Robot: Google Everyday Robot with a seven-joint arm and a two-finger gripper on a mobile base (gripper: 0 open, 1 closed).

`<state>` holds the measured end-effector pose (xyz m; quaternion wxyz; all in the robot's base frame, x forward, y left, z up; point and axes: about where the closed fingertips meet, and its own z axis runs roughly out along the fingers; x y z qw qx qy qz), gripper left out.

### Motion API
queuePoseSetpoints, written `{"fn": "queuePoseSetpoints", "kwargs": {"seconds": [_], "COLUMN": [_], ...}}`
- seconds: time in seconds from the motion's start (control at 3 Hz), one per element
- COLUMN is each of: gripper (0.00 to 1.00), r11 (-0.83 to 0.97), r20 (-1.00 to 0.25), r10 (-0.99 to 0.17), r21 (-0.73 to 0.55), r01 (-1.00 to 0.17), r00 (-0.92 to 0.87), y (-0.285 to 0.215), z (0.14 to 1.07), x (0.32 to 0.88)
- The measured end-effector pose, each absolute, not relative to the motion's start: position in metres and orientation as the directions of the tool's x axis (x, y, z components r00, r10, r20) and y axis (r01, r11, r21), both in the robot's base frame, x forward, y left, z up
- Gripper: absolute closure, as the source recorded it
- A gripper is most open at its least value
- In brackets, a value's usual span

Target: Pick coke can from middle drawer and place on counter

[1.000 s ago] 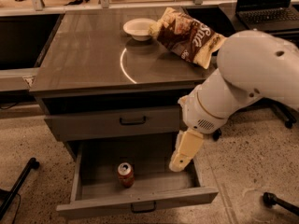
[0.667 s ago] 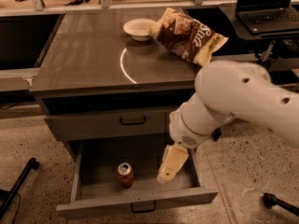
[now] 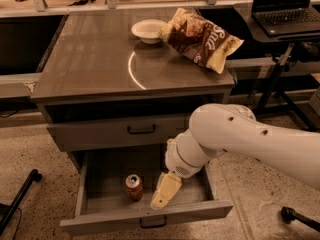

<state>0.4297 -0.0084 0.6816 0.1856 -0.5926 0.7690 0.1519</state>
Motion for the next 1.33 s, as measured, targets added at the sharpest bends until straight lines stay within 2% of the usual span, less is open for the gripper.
{"fn": "queuePoseSetpoints", "kwargs": {"seconds": [0.67, 1.33], "gripper": [0.0, 0.0], "r11": [0.24, 0.266], "r20": [-0.487, -0.546], "r10": [-0.844, -0.799], "r21": [0.029, 0.054], "r01": [-0.97, -0.963], "r00": [-0.224, -0.251], "y": [-0.003, 0.017], "z": [0.664, 0.59], "x": [0.435, 0.462]}}
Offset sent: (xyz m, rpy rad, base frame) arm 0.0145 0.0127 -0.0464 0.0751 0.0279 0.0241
